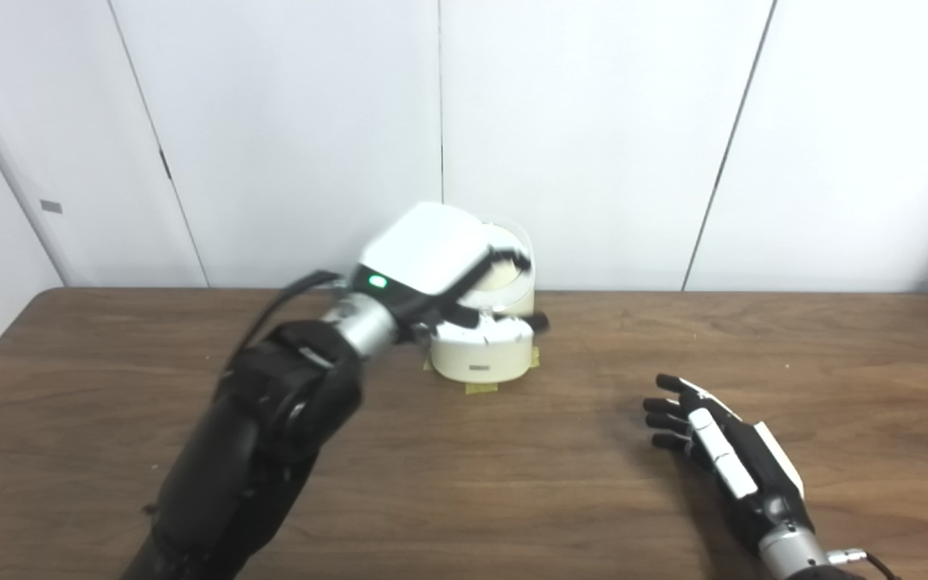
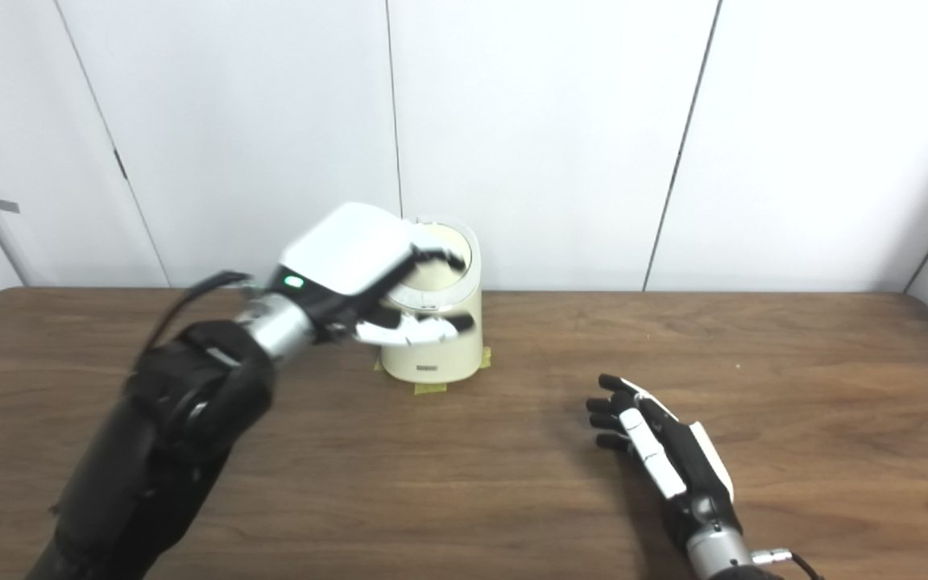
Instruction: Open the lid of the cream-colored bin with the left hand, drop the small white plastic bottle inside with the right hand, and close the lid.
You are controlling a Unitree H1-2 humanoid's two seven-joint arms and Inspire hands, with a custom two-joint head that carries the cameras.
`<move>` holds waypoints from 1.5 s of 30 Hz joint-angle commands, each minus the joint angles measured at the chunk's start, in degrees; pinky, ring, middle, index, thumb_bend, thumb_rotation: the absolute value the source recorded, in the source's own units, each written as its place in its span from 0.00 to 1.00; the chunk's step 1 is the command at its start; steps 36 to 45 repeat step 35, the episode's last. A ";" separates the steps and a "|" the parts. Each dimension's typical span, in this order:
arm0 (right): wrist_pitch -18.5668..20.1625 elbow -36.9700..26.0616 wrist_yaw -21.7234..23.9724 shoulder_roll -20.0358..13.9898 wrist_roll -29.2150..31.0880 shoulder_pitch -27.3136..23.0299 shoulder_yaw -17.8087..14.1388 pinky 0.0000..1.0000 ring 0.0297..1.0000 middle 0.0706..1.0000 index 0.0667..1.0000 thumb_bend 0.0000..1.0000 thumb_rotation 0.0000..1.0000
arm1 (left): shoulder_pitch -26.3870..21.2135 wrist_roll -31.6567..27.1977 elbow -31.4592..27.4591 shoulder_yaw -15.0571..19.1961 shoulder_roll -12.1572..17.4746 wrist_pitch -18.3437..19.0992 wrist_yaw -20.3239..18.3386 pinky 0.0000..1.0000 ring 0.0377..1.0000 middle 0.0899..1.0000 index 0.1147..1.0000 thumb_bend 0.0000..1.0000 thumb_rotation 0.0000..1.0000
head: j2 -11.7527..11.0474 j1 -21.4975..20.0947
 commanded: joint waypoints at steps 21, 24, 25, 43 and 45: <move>0.71 -5.71 -0.43 1.70 3.09 -1.53 -1.32 0.70 0.79 0.78 0.79 0.57 0.78 | 28.09 -39.55 -12.58 24.69 -12.99 15.95 14.53 0.82 0.83 0.82 0.84 0.31 0.74 | -0.01 0.28; -0.35 -7.00 -0.59 2.16 2.97 -1.36 -1.36 0.74 0.82 0.81 0.79 0.58 0.78 | 30.40 -42.67 -11.54 25.40 -12.14 15.54 16.14 0.83 0.84 0.84 0.89 0.33 0.84 | 0.05 0.20; -0.56 -7.43 -0.59 2.36 3.26 -1.36 -1.51 0.74 0.82 0.81 0.79 0.59 0.78 | 30.99 -44.46 -11.17 26.09 -12.37 15.62 16.92 0.83 0.84 0.84 0.90 0.35 0.86 | 0.06 0.17; 0.77 -11.13 -1.57 3.75 4.38 -2.00 -2.36 0.77 0.86 0.86 0.82 0.65 0.76 | 33.97 -54.01 -8.54 27.99 -12.54 13.21 22.75 0.87 0.85 0.86 0.89 0.37 0.92 | 0.48 0.13; 0.77 -11.13 -1.57 3.75 4.38 -2.00 -2.36 0.77 0.86 0.86 0.82 0.65 0.76 | 33.97 -54.01 -8.54 27.99 -12.54 13.21 22.75 0.87 0.85 0.86 0.89 0.37 0.92 | 0.48 0.13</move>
